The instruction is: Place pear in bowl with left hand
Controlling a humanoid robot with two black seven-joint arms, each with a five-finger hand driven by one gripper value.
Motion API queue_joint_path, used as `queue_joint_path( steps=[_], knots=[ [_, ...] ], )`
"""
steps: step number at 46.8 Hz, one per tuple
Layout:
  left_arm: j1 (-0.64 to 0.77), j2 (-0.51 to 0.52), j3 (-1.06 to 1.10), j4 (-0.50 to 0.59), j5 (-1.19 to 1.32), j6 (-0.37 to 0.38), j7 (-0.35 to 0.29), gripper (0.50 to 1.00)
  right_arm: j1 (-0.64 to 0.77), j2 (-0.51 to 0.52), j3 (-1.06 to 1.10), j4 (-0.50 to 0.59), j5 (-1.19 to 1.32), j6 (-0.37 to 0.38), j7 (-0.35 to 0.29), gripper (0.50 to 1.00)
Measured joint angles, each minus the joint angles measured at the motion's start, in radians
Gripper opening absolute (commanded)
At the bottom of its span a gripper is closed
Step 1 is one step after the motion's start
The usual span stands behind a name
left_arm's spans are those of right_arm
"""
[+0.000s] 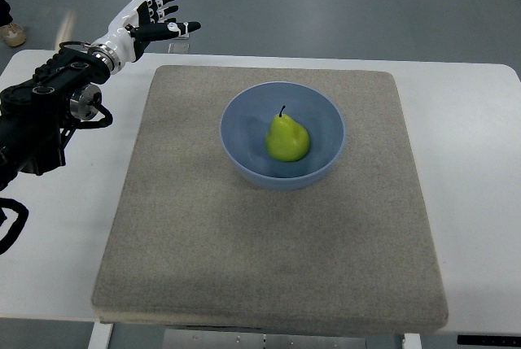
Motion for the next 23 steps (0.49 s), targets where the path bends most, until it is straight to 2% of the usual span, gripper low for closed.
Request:
queue_joint_path(
  steps=[13, 23],
  knots=[
    [0.022, 0.000, 0.001, 0.013, -0.111, -0.147, -0.014, 0.992, 0.000, 0.000, 0.000, 0.000, 0.000, 0.000, 0.000, 0.924],
    [0.031, -0.002, 0.001, 0.084, -0.150, -0.236, -0.017, 0.992, 0.000, 0.000, 0.000, 0.000, 0.000, 0.000, 0.000, 0.926]
  ],
)
